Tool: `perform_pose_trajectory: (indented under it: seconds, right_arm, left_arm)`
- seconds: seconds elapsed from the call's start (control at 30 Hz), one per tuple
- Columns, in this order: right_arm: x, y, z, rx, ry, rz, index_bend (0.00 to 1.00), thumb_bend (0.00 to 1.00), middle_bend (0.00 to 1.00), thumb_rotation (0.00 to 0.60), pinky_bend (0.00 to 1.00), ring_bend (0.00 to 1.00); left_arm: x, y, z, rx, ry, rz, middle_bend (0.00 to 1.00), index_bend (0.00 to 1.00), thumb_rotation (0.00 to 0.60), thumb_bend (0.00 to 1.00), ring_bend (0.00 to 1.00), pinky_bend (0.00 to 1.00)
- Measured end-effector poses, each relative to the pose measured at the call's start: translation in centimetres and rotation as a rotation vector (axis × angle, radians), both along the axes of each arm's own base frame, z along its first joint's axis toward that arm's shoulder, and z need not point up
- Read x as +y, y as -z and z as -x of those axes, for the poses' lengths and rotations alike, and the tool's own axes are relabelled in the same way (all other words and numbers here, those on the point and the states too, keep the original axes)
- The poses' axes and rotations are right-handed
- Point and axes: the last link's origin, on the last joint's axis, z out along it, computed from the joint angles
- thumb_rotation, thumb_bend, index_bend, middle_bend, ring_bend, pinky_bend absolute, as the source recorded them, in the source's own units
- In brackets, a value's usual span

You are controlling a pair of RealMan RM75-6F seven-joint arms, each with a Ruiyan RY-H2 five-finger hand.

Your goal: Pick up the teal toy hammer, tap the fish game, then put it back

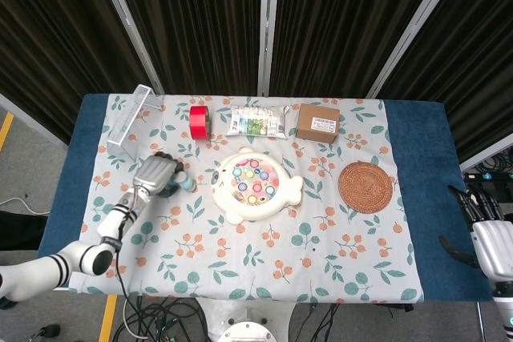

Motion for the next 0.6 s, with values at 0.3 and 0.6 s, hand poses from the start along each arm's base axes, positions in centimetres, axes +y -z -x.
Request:
perform_pose_trajectory:
  seconds: [0.3,0.6]
  right_arm:
    - [0.2,-0.09,0.09,0.0,0.003,0.004,0.06,0.18,0.16,0.6,0.0,0.0]
    - [0.34,-0.1,0.14,-0.001,0.002,0.006,0.06,0.18,0.17,0.6,0.0,0.0]
  left_arm:
    - [0.02,0.02,-0.49,-0.019,-0.005,0.005,0.4,0.45,0.6,0.34,0.25,0.21]
    - [-0.05,0.24,-0.57,-0.027,-0.017,0.011,0.42,0.48,0.6,0.39,0.27,0.21]
